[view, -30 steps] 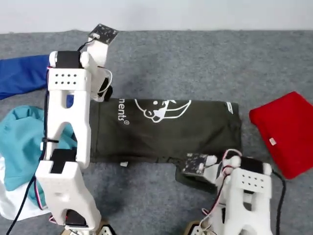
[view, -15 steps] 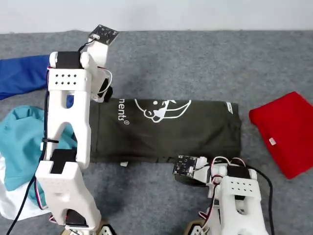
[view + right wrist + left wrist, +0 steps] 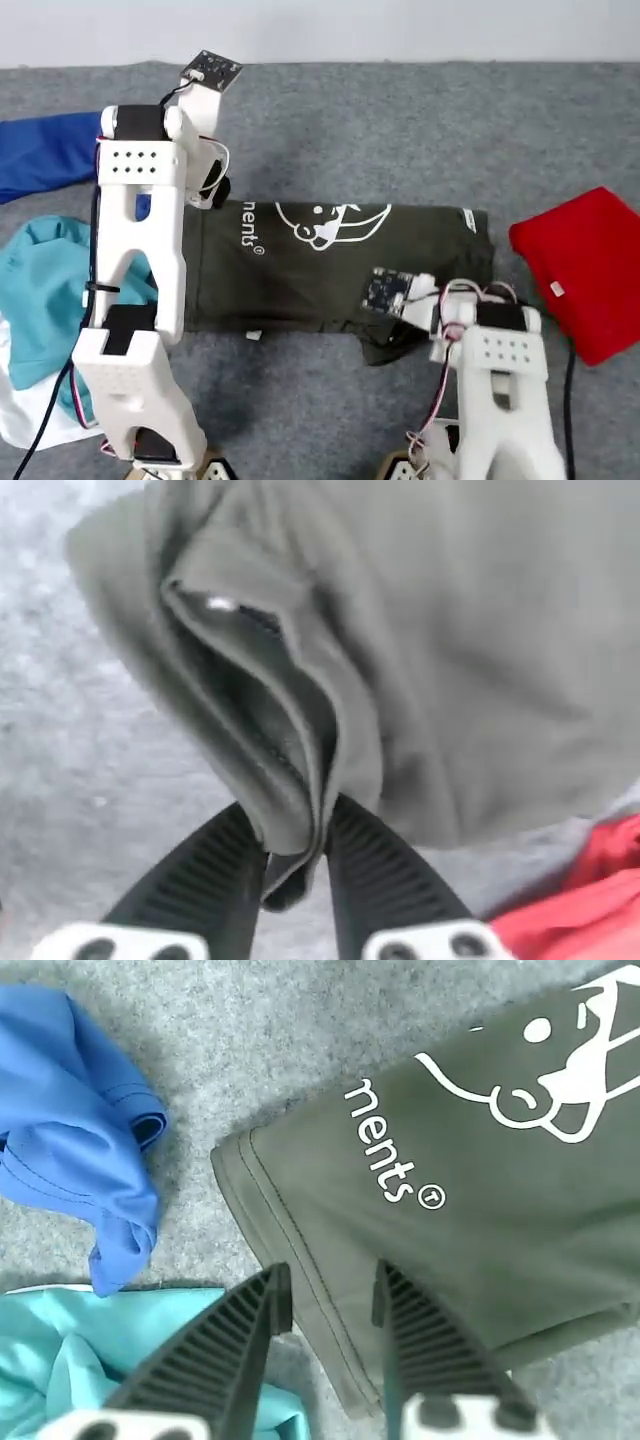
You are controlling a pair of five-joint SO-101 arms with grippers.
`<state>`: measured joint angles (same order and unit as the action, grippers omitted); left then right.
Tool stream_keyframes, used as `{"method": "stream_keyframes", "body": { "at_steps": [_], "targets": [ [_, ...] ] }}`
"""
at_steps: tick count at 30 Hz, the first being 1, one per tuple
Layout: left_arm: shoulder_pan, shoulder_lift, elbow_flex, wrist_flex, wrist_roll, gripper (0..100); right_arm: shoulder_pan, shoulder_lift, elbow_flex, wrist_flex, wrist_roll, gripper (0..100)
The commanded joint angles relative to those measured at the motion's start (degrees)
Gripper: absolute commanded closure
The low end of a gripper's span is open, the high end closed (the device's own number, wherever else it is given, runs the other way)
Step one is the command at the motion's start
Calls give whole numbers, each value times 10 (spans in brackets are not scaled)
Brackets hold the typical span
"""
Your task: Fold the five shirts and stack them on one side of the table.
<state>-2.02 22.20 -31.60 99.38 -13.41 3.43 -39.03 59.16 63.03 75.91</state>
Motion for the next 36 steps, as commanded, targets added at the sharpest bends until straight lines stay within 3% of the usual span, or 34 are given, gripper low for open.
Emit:
{"method": "stream_keyframes", "body": {
  "at_steps": [1,17,22,27,31,36],
  "targets": [
    [2,-33,-2,13,3,859,2,73,-81,-19,-24,984],
    [2,-33,-1,13,4,859,-4,368,-348,-36,5,979],
    [3,-33,26,13,3,859,-25,429,-378,-36,-3,824],
    [3,-33,30,13,3,859,-36,469,-410,-67,-56,790],
    [3,-33,31,10,3,859,-41,477,-455,-84,-142,790],
    [0,-33,30,10,3,859,-25,455,-492,-4,-178,790]
  ]
}}
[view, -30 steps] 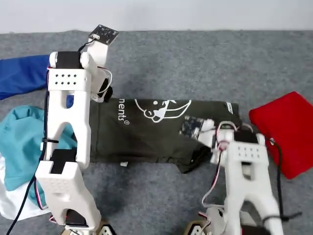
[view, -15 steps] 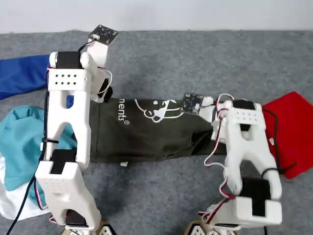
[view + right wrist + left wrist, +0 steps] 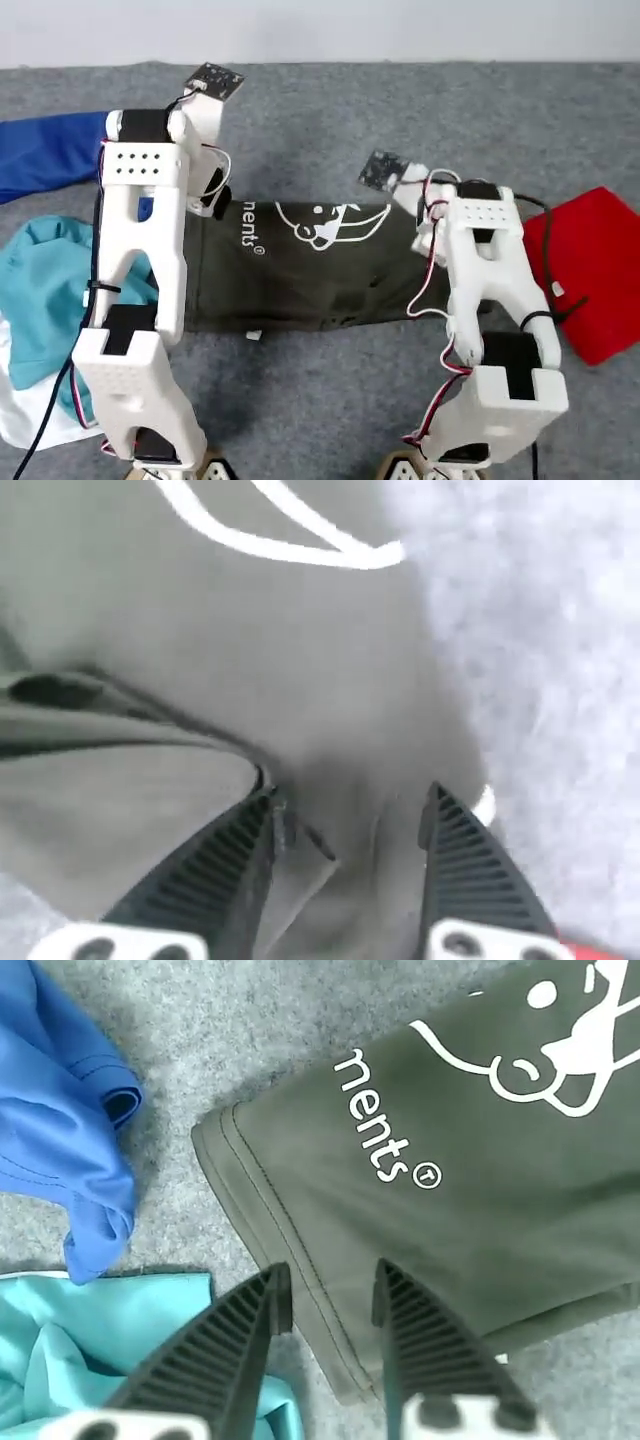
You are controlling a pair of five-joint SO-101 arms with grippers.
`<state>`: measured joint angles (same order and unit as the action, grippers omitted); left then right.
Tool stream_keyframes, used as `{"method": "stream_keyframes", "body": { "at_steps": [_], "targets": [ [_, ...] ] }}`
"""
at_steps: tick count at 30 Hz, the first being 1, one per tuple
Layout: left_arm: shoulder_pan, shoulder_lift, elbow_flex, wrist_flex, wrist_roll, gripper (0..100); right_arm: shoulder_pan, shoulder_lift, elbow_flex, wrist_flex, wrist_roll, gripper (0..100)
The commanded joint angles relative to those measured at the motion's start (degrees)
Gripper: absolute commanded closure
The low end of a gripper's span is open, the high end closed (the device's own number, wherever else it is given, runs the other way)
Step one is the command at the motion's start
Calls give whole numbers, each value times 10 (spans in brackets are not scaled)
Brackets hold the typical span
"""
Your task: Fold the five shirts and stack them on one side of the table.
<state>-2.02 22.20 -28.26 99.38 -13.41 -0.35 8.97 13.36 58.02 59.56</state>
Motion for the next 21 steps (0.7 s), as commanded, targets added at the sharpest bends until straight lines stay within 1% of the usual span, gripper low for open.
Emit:
{"method": "stream_keyframes", "body": {
  "at_steps": [1,6,7,10,13,18,21],
  "targets": [
    [0,-33,-3,10,3,859,19,-36,-40,69,-17,790],
    [11,-38,-1,12,6,859,68,-98,-44,151,-20,790],
    [14,-33,-1,12,7,859,75,-105,-44,170,-29,790],
    [13,-33,15,11,7,859,84,-117,-45,213,-92,790],
    [-10,-33,33,10,8,859,89,-123,-44,237,-127,790],
    [-74,-30,64,2,24,855,88,-127,-45,258,-160,790],
    [-84,-2,86,-7,30,800,87,-127,-47,266,-178,790]
  ]
}}
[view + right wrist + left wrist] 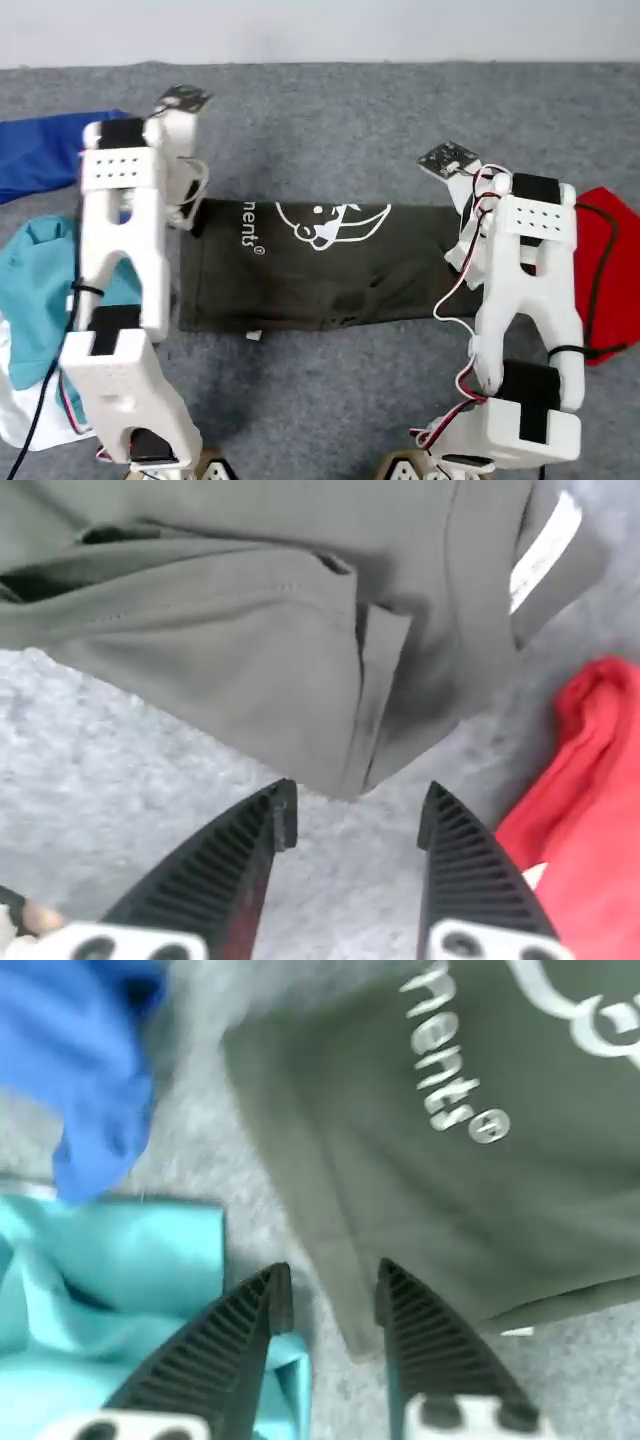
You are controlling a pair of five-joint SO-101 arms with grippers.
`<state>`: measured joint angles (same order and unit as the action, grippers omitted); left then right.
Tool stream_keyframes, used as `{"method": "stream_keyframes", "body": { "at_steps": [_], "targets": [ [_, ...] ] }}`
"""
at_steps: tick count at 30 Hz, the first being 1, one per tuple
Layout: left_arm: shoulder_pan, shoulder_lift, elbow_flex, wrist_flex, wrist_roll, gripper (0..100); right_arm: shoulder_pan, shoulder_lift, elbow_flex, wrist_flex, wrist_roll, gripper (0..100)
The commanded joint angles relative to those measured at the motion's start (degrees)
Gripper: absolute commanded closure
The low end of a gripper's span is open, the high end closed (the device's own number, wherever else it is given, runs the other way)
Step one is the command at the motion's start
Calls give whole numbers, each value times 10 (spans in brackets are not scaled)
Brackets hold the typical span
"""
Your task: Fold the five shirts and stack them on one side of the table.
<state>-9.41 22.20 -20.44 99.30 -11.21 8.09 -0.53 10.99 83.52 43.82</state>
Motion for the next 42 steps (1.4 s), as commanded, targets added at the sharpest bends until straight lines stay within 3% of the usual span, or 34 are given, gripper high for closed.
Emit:
{"method": "stream_keyframes", "body": {
  "at_steps": [1,4,23,31,42],
  "targets": [
    [-11,16,11,-10,18,779,2,-32,-23,13,-29,790],
    [-11,69,11,-19,48,754,1,-42,-20,15,-48,790],
    [-24,226,12,-119,73,755,2,-106,18,62,-48,790],
    [11,251,-13,-115,86,992,3,-106,31,62,-48,790],
    [10,244,-25,-92,84,987,5,-106,32,62,-48,790]
  ]
}}
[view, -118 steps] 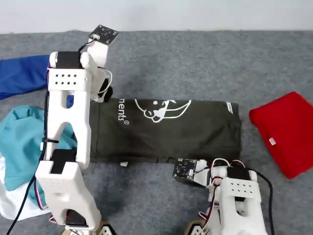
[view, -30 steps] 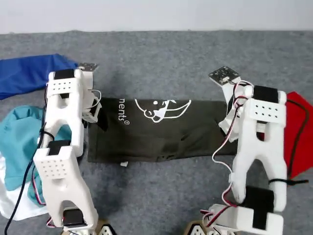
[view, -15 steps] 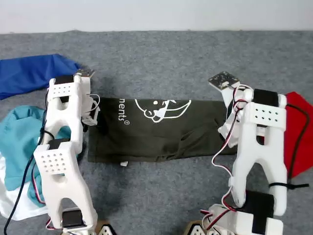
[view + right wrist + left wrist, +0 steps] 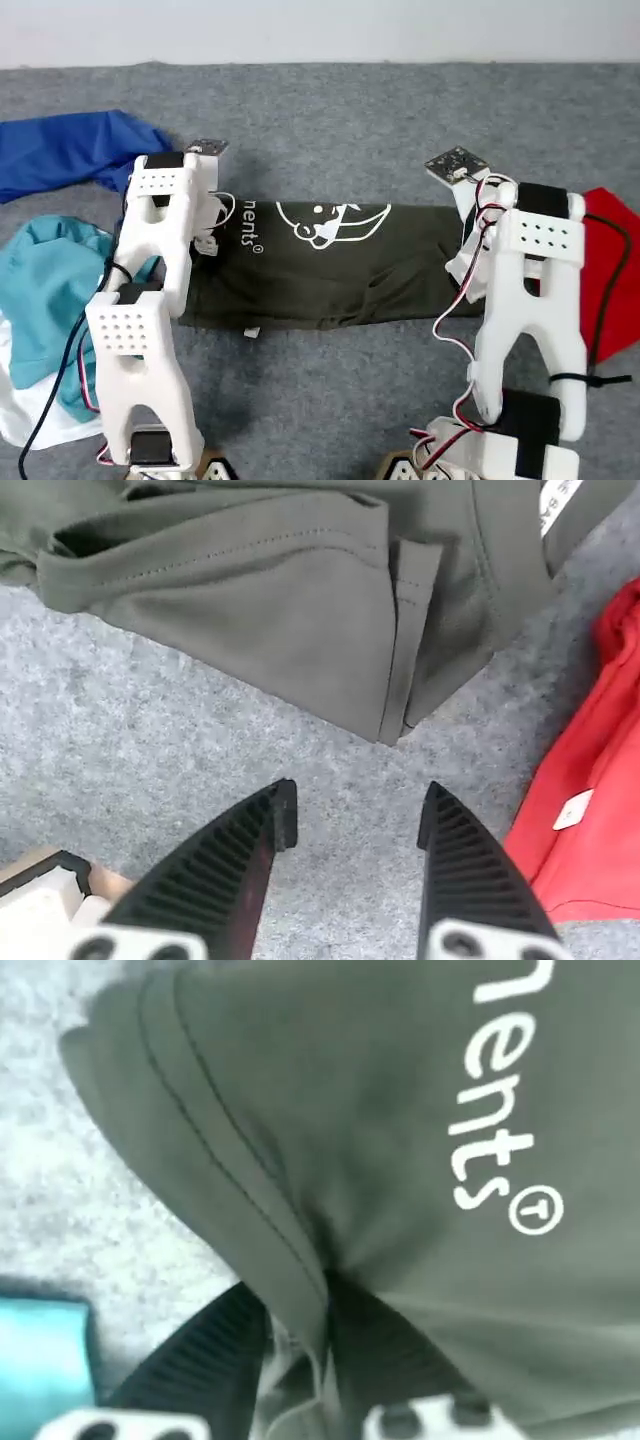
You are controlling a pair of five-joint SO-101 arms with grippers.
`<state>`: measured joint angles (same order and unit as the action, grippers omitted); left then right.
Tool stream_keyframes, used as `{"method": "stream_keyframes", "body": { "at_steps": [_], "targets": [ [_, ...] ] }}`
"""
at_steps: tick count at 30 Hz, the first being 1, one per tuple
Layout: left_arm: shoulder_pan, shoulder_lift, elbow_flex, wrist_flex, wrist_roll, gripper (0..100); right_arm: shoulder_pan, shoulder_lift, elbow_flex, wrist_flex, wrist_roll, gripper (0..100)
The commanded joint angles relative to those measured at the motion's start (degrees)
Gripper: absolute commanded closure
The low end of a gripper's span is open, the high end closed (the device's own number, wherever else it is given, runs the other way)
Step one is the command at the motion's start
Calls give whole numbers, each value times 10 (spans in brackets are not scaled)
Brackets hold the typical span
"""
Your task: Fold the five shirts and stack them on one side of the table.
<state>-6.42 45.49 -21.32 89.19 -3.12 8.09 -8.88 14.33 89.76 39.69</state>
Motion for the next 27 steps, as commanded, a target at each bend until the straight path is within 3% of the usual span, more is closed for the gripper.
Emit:
{"method": "stream_keyframes", "body": {
  "at_steps": [1,6,10,14,22,27],
  "targets": [
    [-23,4,-29,25,3,987,5,-22,-2,0,-7,790],
    [-66,-50,-130,111,-44,988,5,-22,-2,1,-7,790],
    [-104,-84,-147,114,-76,988,5,-22,-2,2,-7,790],
    [-99,-93,-113,114,-86,988,5,-22,-2,2,-8,790],
    [47,-95,-117,114,-57,988,7,-21,-1,0,-8,790],
    [143,-149,-131,115,-51,988,56,-17,0,0,-7,790]
  ]
}}
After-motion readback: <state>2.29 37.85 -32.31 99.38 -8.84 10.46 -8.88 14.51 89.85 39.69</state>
